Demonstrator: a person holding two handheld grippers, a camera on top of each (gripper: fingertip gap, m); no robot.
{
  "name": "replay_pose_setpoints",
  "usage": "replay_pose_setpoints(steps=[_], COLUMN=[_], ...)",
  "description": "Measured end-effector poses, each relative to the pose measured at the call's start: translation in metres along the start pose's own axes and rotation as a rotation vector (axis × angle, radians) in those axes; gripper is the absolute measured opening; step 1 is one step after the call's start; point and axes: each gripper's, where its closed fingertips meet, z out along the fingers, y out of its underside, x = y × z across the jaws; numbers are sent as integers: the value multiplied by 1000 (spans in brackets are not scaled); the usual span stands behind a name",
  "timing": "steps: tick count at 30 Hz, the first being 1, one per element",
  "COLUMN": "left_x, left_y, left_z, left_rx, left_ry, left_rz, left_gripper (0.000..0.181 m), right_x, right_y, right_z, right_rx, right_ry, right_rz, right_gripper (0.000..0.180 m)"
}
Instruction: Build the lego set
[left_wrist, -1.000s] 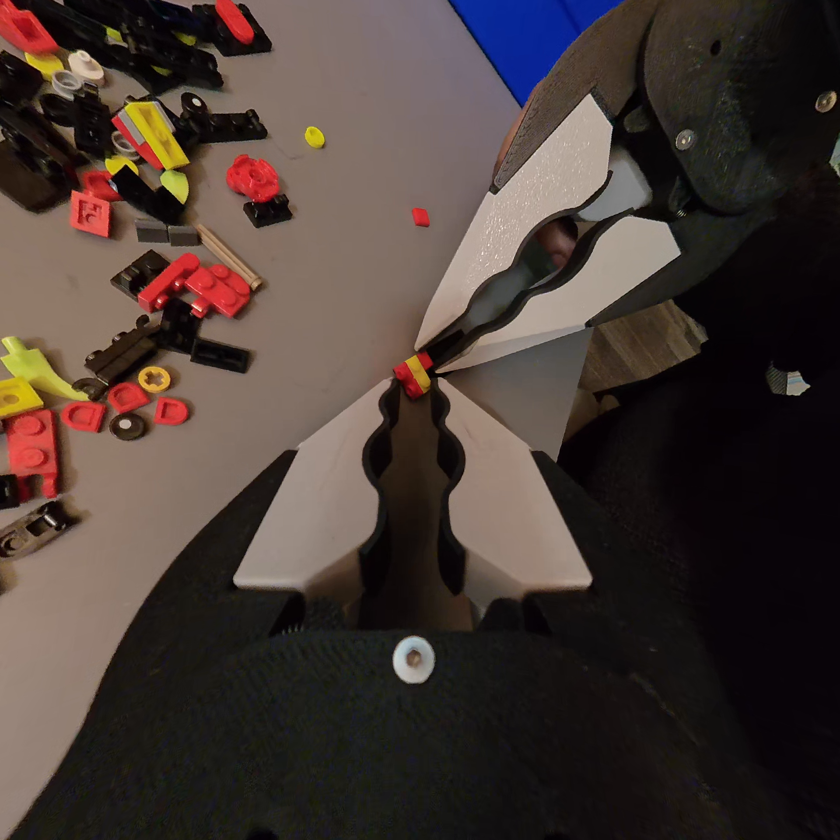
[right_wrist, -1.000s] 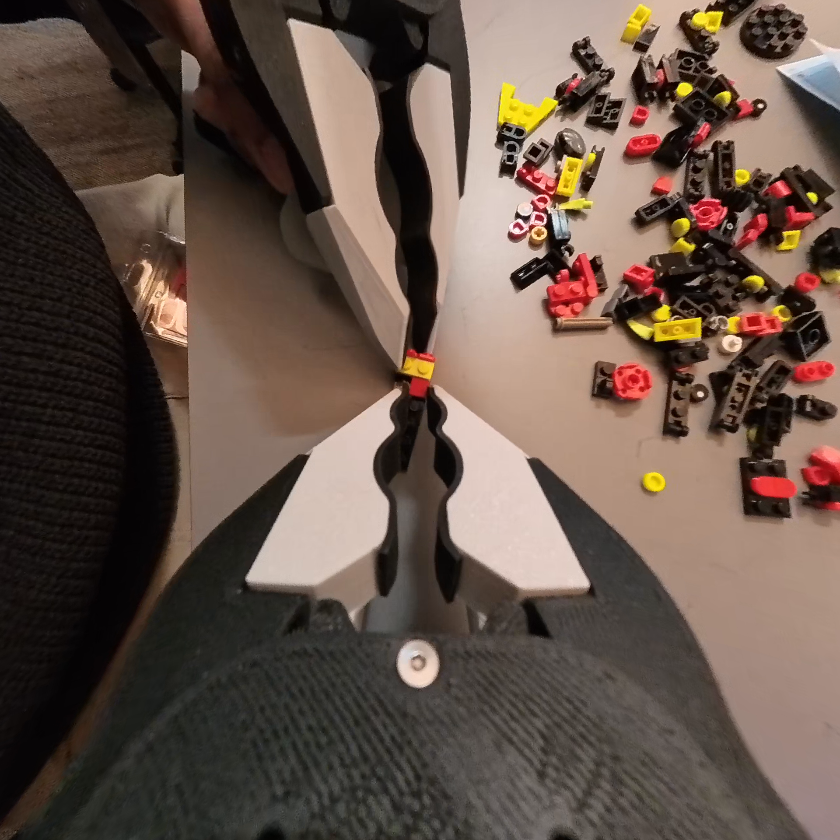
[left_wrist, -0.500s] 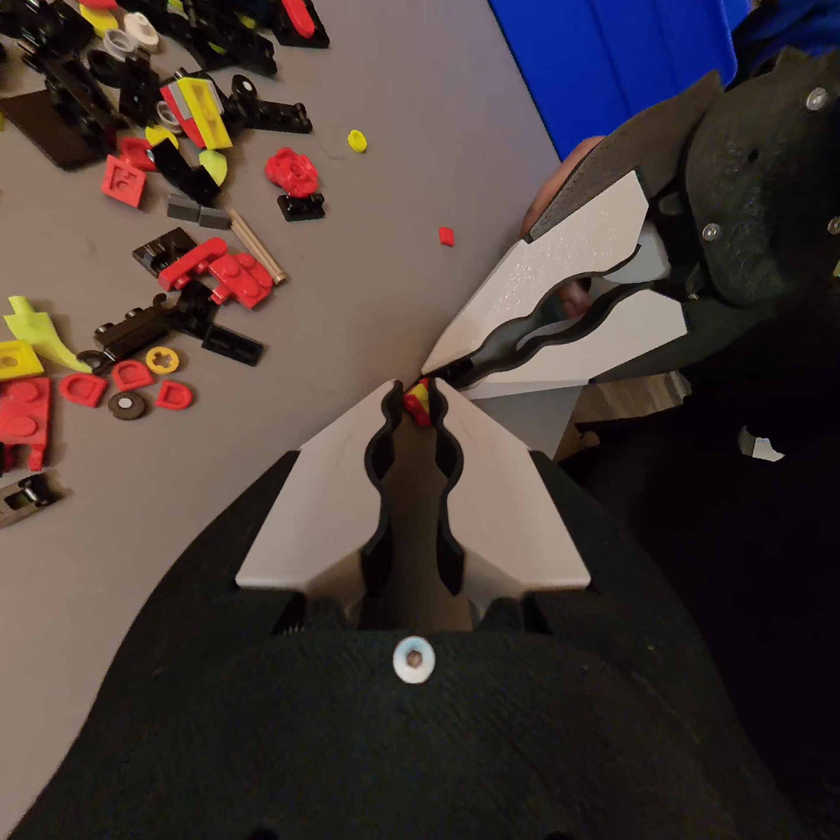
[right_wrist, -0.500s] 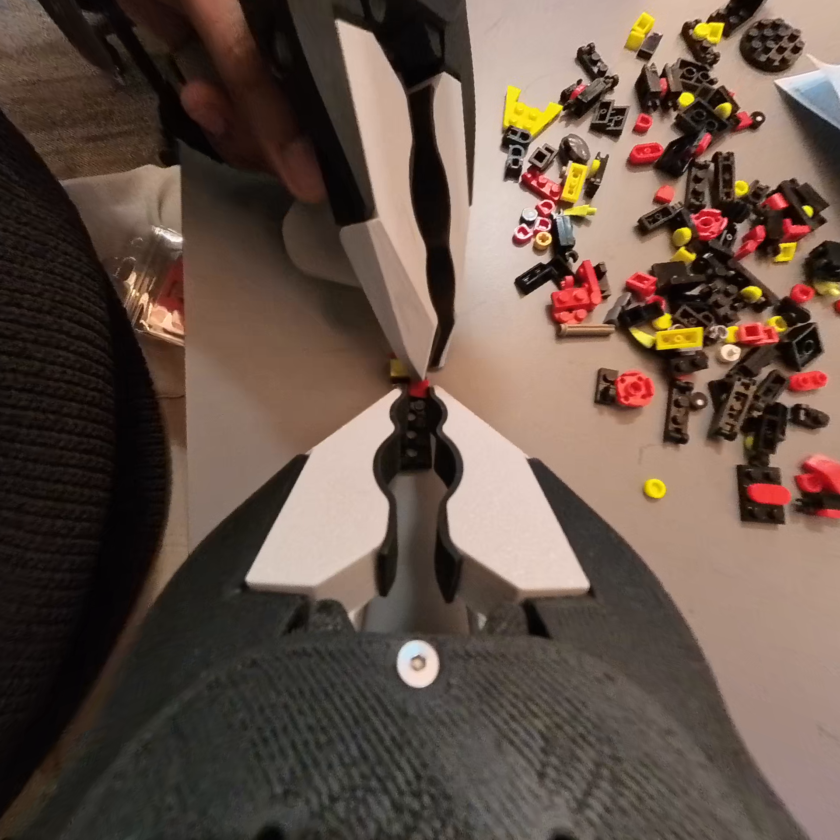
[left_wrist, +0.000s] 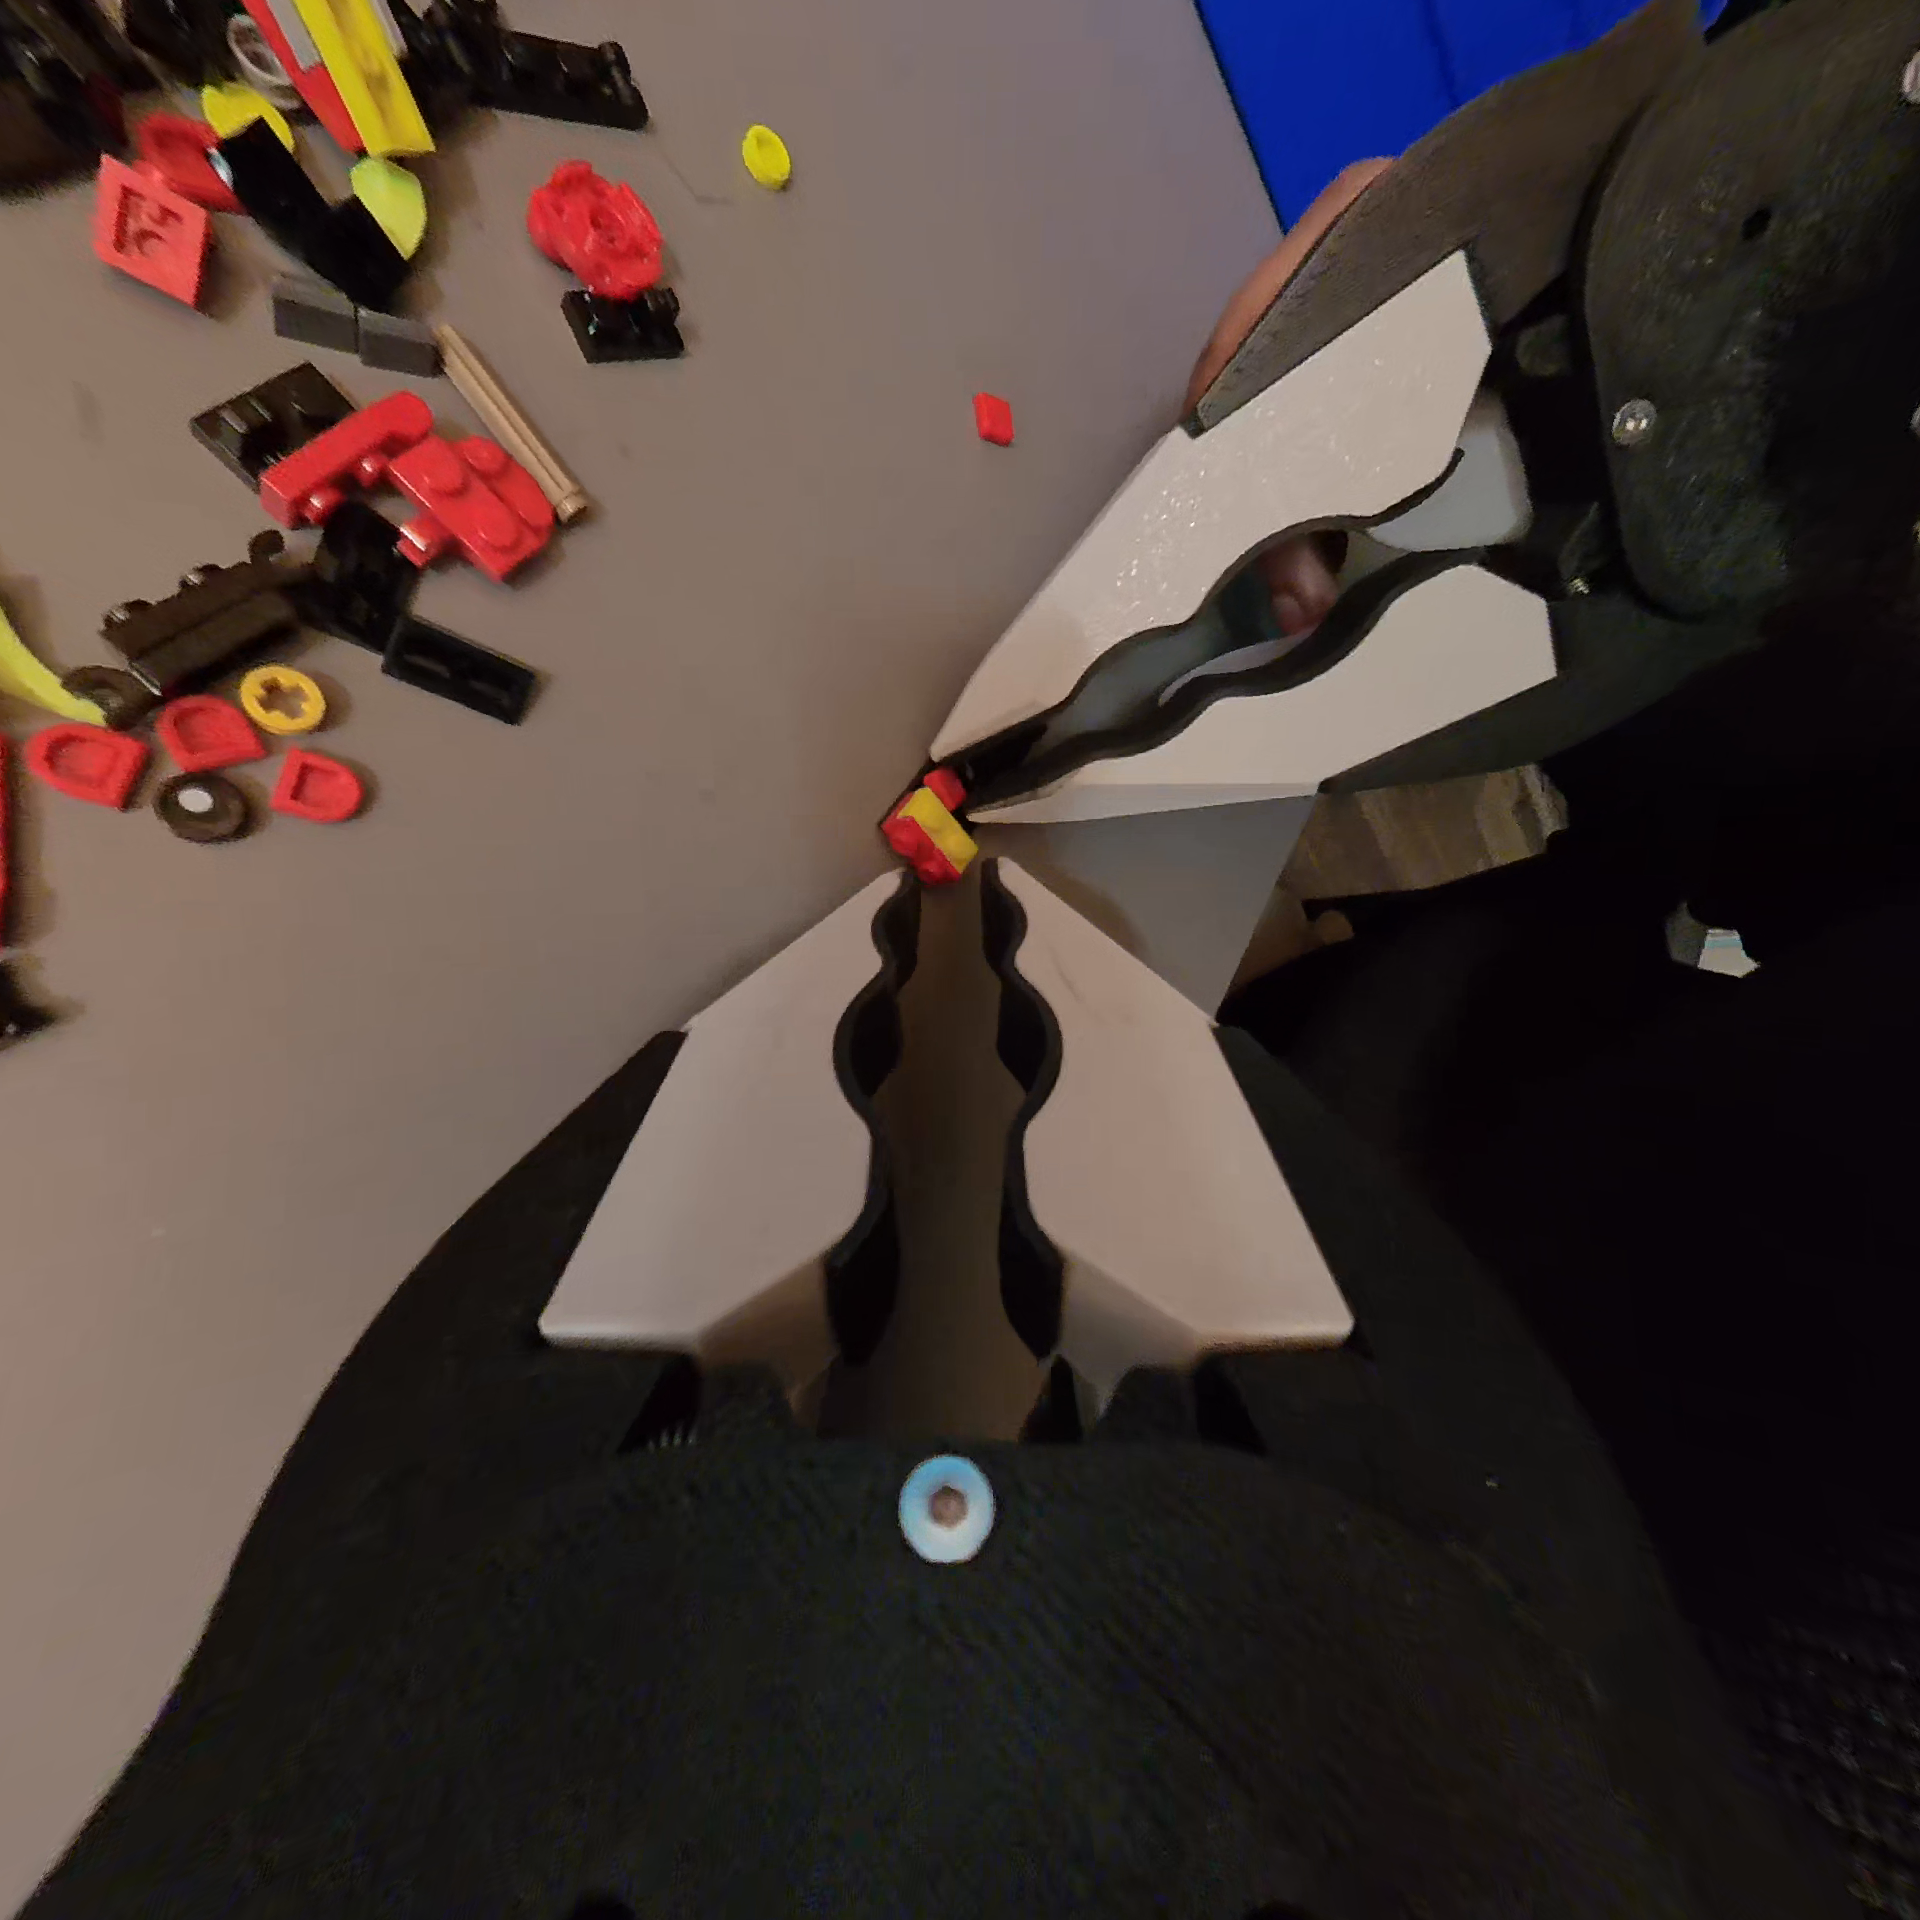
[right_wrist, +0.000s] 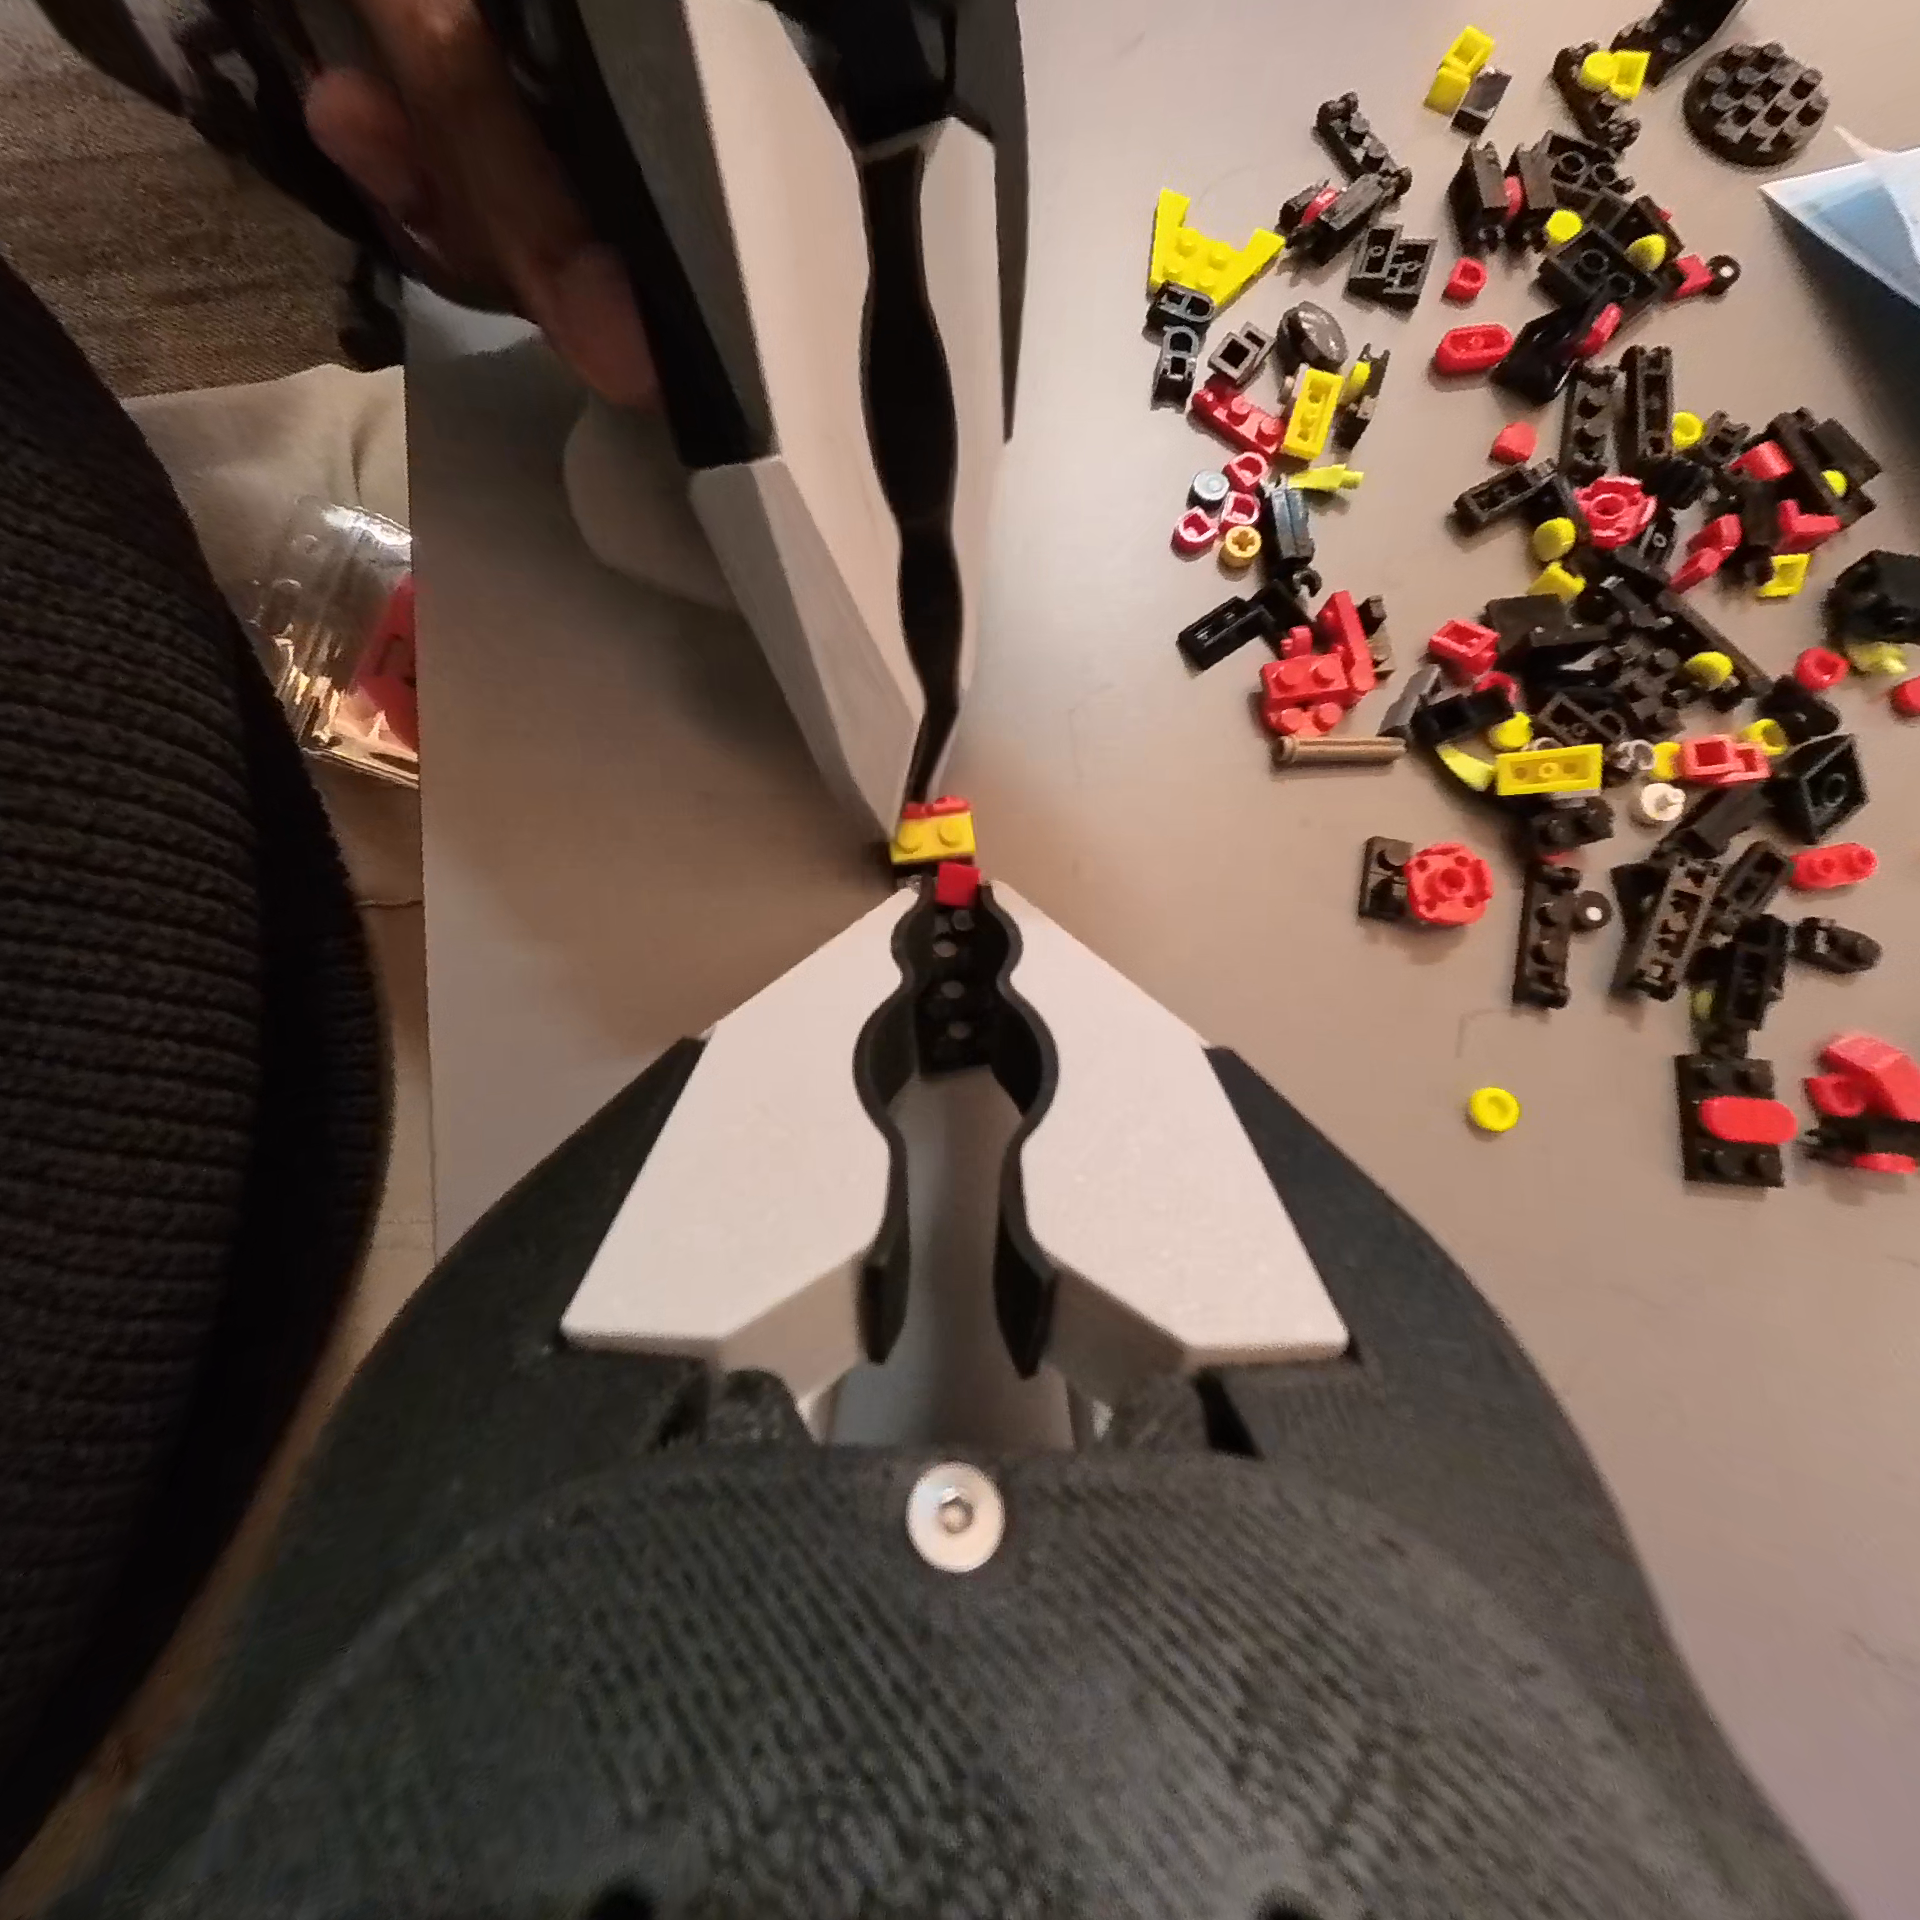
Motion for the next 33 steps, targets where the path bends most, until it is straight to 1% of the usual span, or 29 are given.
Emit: replay_pose_setpoints(steps=[8, 13, 33], left_x=[-6, -5, -4], left_y=[-6, -7, -11], left_z=[0, 0, 3], left_rx=[30, 29, 33], left_ry=[-34, -32, -21], left_rz=[10, 21, 32], left_gripper=[11, 12, 12], right_x=[-6, 0, 3], right_y=[0, 2, 4], right_z=[-5, -6, -3], right_rx=[-2, -27, -62], right_ry=[-33, 17, 26], right_rz=[55, 44, 51], right_gripper=[5, 5, 5])
